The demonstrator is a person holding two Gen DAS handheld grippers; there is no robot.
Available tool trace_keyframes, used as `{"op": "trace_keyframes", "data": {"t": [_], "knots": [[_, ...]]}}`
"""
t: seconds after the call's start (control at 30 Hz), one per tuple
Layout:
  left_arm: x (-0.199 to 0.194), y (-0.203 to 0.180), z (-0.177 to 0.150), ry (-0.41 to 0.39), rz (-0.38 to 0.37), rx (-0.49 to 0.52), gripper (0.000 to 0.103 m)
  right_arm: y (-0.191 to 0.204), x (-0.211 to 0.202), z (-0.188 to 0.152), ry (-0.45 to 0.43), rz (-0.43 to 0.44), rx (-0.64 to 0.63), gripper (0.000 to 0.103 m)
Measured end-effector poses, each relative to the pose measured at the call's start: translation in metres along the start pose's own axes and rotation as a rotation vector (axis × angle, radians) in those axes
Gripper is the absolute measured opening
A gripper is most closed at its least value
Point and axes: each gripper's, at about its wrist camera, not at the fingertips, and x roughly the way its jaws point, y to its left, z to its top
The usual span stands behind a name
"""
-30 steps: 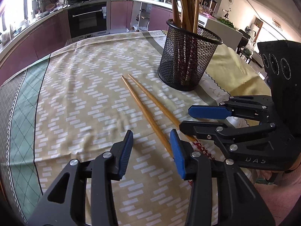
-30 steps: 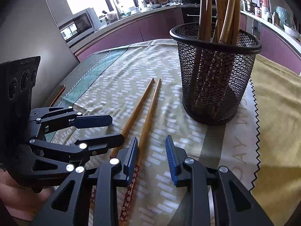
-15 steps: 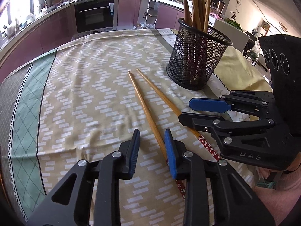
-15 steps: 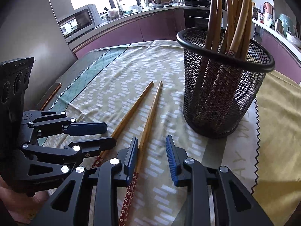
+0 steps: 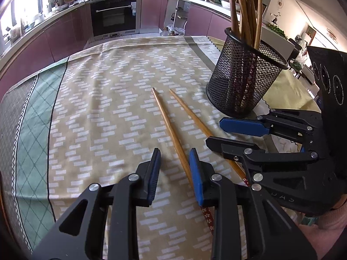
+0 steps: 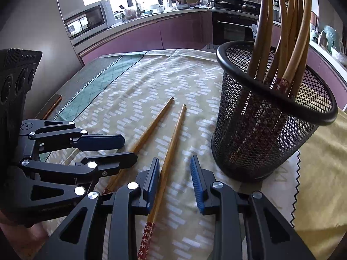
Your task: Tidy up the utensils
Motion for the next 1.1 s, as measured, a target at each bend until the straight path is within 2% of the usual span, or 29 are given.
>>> {"op": "trace_keyframes", "data": {"t": [0.2, 0.43, 0.73, 1.1], "knots": [[0.006, 0.004, 0.009, 0.006, 0.002, -0.012, 0.019, 0.001, 0.002, 0.001, -0.004, -0.018, -0.008, 0.025], [0.01, 0.003, 0.012, -0.01, 0.013, -0.034, 0.013, -0.006, 0.0, -0.001, -0.011, 0.004, 0.04, 0.008], [0.008, 0.006, 0.008, -0.022, 0.013, -0.102, 0.008, -0.015, -0.008, -0.006, -0.029, 0.03, 0.085, 0.006], [-0.012, 0.0, -0.002, -0.049, -0.004, -0.106, 0.008, -0.016, -0.035, -0.013, -0.083, 0.093, 0.087, 0.006]]}}
